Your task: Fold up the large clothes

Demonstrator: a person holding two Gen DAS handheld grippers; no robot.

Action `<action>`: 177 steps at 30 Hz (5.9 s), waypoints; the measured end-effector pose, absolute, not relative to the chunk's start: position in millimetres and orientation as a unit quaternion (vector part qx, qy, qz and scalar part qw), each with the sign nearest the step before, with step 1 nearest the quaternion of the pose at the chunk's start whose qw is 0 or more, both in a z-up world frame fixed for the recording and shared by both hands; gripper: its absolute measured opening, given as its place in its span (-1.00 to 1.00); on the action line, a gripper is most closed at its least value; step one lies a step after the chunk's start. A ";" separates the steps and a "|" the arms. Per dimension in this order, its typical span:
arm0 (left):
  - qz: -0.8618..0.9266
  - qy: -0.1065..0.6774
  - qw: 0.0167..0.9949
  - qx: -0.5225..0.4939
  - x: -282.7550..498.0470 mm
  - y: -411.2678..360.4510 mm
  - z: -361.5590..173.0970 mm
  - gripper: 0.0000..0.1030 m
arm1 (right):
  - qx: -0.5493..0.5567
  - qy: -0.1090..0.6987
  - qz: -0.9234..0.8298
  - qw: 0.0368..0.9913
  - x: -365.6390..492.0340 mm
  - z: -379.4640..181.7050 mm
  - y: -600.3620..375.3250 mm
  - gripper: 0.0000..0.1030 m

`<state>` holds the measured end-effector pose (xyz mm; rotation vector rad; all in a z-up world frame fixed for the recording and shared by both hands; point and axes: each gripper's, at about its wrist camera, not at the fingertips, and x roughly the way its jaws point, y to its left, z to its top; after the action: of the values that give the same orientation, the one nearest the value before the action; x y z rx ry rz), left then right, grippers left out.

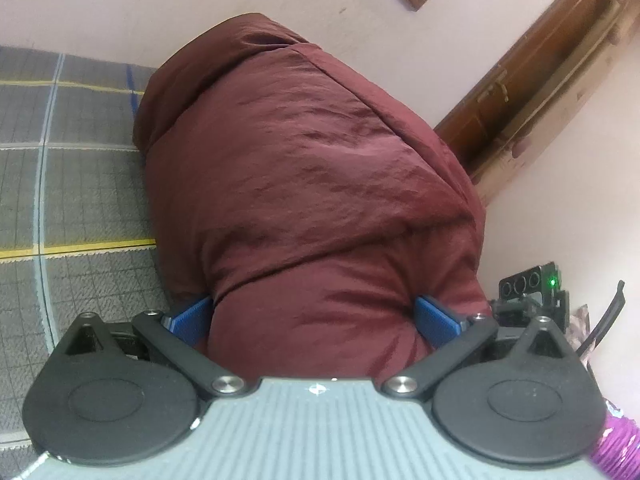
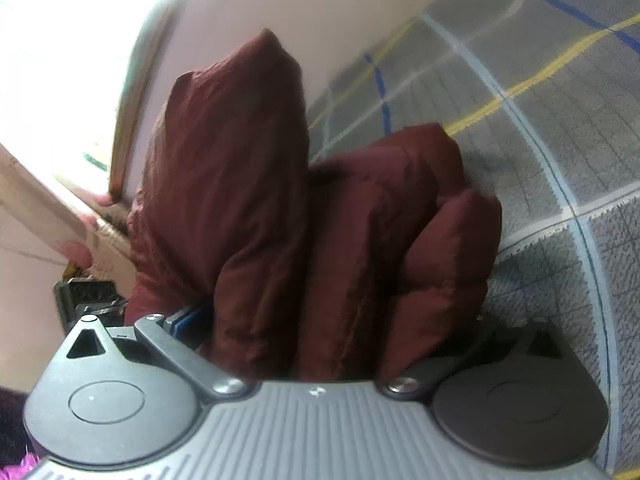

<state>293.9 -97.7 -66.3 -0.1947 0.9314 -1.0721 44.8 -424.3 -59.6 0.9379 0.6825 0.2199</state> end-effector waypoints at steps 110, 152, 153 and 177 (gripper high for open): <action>-0.156 0.294 0.937 -0.107 250.1 137.5 -10.0 0.96 | 0.379 0.253 0.331 0.826 295.5 -37.4 -163.8 0.46; -0.149 0.324 0.929 -0.097 311.6 120.4 -55.1 1.00 | 0.266 0.282 0.238 0.891 302.4 -66.0 -165.6 0.72; -0.149 0.323 0.929 -0.096 310.7 119.7 -55.8 1.00 | 0.260 0.282 0.234 0.893 301.9 -65.4 -164.7 0.74; -0.150 0.328 0.928 -0.096 315.3 118.8 -56.7 1.00 | 0.144 0.156 0.104 0.972 298.6 82.5 -80.3 0.65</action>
<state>315.3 118.8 -56.7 -0.1960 0.6712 -0.3081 298.6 -80.3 82.5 0.2915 0.3145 0.2102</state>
